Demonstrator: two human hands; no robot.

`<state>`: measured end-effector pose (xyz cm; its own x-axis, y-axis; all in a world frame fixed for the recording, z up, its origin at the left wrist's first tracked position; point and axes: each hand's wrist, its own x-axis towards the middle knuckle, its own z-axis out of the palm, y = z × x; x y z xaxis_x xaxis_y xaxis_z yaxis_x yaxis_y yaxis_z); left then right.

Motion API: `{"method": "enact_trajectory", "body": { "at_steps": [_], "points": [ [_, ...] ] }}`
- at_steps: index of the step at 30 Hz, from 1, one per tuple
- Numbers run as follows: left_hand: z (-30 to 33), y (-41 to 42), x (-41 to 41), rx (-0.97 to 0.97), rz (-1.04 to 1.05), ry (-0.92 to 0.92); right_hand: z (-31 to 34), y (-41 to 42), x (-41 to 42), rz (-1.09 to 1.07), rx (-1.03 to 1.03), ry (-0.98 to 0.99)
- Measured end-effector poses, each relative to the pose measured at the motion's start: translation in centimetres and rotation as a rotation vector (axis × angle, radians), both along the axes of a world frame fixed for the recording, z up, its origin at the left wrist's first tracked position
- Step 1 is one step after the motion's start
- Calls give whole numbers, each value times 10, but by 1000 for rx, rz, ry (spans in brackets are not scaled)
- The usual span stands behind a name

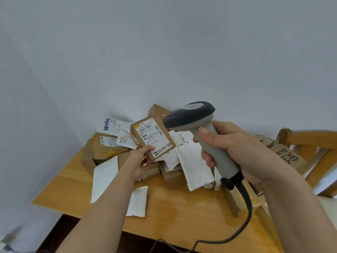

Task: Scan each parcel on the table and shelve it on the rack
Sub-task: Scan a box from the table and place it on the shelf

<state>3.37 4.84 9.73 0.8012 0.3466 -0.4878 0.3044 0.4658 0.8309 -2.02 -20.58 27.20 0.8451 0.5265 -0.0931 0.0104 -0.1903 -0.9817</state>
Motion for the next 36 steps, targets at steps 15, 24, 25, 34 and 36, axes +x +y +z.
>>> {"method": "enact_trajectory", "body": {
  "at_steps": [15, 24, 25, 34, 36],
  "points": [
    [-23, -11, -100, 23, 82, 40, -20, -14, -45, 111, 199, 198],
    [9, 22, -277, -185, 86, -242, -62, 75, -153, 106, 264, 157],
    [13, 31, -314, -188, 93, -272, -69, 91, -178, 148, 263, 161],
    [30, 105, -709, -115, 479, -369, -89, 230, -470, 722, 150, 155],
    [30, 109, -784, -98, 607, -342, -85, 253, -532, 853, 121, 126]
  ]
}}
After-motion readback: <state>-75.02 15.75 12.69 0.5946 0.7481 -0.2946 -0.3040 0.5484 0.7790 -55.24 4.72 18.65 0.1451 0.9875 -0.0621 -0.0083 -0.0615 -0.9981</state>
